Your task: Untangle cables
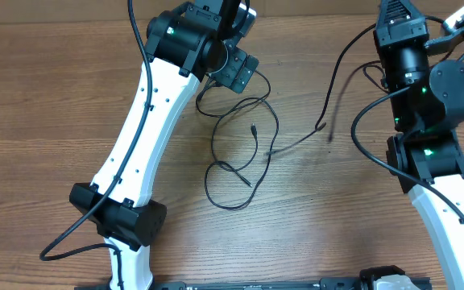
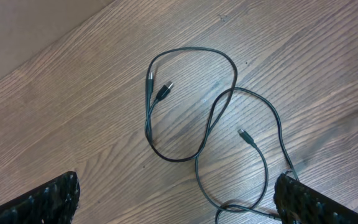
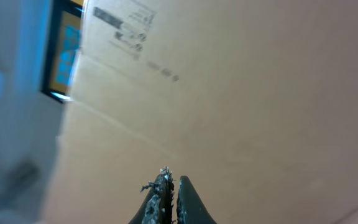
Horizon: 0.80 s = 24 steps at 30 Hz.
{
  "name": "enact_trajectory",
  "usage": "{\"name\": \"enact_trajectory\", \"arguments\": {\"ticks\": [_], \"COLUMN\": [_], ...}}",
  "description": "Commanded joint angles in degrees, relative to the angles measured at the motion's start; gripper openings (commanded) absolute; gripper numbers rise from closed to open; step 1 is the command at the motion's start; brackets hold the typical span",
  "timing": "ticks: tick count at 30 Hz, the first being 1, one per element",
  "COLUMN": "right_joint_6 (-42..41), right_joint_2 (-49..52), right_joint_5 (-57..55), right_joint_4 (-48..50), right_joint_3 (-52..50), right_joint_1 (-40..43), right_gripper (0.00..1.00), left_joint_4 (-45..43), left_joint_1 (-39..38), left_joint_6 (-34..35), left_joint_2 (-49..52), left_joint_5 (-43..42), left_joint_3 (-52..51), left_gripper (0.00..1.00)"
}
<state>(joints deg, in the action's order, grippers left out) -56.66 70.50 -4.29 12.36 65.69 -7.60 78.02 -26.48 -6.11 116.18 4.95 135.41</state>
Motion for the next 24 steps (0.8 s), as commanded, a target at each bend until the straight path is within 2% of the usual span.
{"name": "enact_trajectory", "arguments": {"ticks": [1, 5, 13, 15, 19, 24], "right_joint_6": [13.05, 18.05, 18.16, 16.20, 14.86, 10.12], "right_joint_2": [0.50, 1.57, 2.78, 4.31, 8.92, 16.83], "right_joint_5": [-5.25, -5.31, -4.87, -3.76, 5.95, 7.17], "right_joint_4": [0.55, 2.03, 3.06, 4.44, 8.39, 13.31], "right_joint_3": [1.57, 1.57, 1.55, 1.57, 1.57, 2.34], "right_joint_1": [-0.17, -0.17, -0.15, -0.15, -0.17, -0.04], "right_gripper": [0.04, 0.04, 0.04, 0.04, 0.04, 0.04], "left_joint_4": [-0.07, -0.07, -0.07, -0.07, -0.09, -0.07], "left_joint_1": [0.31, 0.31, 0.31, 0.31, 0.31, 0.31], "left_joint_6": [-0.26, -0.26, -0.26, -0.26, -0.26, -0.26], "left_joint_2": [0.35, 0.35, 0.35, 0.35, 0.35, 0.35], "left_joint_5": [-0.50, -0.50, -0.50, -0.50, -0.50, -0.50], "left_joint_3": [0.81, 0.81, 0.81, 0.81, 0.81, 0.81], "left_gripper": [0.99, 1.00, 1.00, 1.00, 1.00, 1.00]}}
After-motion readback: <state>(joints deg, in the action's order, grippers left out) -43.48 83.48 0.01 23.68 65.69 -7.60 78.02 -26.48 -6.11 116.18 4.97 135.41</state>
